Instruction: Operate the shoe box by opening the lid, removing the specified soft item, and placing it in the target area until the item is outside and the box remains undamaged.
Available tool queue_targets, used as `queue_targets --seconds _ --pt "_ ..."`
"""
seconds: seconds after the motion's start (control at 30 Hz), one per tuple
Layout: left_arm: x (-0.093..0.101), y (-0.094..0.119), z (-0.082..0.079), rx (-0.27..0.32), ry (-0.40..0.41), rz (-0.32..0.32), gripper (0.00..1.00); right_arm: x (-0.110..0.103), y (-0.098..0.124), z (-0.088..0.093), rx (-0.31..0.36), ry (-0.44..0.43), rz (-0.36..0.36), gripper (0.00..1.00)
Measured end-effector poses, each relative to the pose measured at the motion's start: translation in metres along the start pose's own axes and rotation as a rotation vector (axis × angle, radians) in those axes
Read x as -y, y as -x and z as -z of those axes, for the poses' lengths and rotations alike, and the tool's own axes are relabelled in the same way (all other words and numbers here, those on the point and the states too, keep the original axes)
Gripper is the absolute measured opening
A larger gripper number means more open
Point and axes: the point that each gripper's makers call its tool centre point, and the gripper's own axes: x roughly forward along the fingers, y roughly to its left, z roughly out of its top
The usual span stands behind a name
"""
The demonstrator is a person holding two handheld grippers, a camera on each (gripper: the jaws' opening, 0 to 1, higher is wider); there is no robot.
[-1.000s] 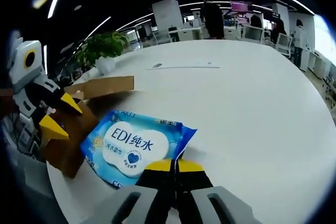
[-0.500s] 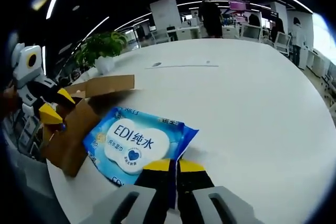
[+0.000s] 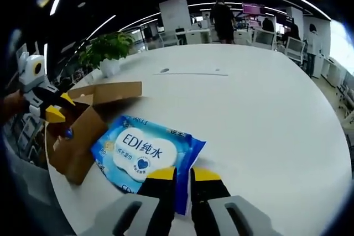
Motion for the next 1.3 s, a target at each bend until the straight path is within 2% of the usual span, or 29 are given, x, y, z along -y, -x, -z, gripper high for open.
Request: queue_targets --seconds 0.2,0.4,0.77,0.93,1.3 --pt "-0.014 0.012 0.015 -0.01 0.02 -0.021 0.3 -0.007 0.009 -0.005 0.007 0.014 -0.005 0.1" --pt "-0.025 0.024 0.031 -0.026 0.026 -0.034 0.31 -0.024 0.016 -0.015 0.015 0.059 -0.023 0.13" --pt "-0.04 0.035 0.048 -0.031 0.052 -0.06 0.31 -0.059 0.021 -0.035 0.04 0.128 -0.066 0.16" --pt "-0.039 0.035 0.051 -0.017 0.056 -0.058 0.29 -0.078 0.017 -0.042 0.044 0.158 -0.096 0.17" --pt "-0.024 0.032 0.054 -0.016 0.045 0.009 0.27 -0.132 0.003 -0.061 0.054 0.267 -0.188 0.17"
